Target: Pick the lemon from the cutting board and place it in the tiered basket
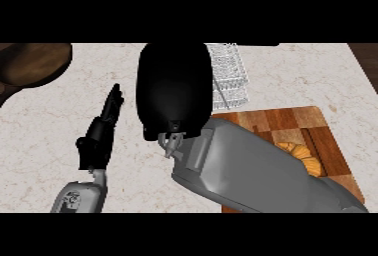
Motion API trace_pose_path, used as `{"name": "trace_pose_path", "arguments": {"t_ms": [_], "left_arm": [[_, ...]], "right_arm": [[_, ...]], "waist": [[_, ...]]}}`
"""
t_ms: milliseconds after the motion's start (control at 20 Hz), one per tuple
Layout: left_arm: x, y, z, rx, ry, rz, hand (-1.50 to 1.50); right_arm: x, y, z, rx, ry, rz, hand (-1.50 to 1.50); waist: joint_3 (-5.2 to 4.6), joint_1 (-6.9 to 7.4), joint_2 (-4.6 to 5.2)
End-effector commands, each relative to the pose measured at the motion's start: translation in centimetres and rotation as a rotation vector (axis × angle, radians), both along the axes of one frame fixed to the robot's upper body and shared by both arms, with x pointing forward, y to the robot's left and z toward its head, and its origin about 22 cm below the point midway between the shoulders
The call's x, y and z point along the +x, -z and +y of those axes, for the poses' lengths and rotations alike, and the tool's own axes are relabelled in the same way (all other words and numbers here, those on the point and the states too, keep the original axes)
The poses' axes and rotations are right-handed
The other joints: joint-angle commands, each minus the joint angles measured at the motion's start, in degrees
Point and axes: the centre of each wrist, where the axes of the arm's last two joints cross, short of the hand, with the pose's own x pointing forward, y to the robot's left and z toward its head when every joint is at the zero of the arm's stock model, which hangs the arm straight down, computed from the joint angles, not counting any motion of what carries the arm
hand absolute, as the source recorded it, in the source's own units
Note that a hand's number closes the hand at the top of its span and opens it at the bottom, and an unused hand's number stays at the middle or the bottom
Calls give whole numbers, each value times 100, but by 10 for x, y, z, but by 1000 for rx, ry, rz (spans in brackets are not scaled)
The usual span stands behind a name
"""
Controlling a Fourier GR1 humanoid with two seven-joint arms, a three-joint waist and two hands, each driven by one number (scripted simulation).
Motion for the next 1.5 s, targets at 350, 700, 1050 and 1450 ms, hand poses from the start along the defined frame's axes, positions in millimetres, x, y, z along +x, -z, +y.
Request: {"name": "trace_pose_path", "arguments": {"t_ms": [350, 700, 1050, 1450], "left_arm": [[0, -5, -12, -14, 18, -12, 0], [0, -10, 2, -3, 13, -18, 0], [-6, -9, 2, 0, -6, -18, 0], [-6, -5, -4, -2, 1, -28, 0]], "right_arm": [[28, -72, 18, 217, 206, 52, 150], [62, -73, 25, 166, 271, 11, 150], [104, -49, -1, 103, 299, -12, 150], [133, -13, -18, 249, 396, 77, 150]], "waist": [[6, 49, 72], [6, 22, 95], [13, -48, 102], [18, -46, 117]]}}
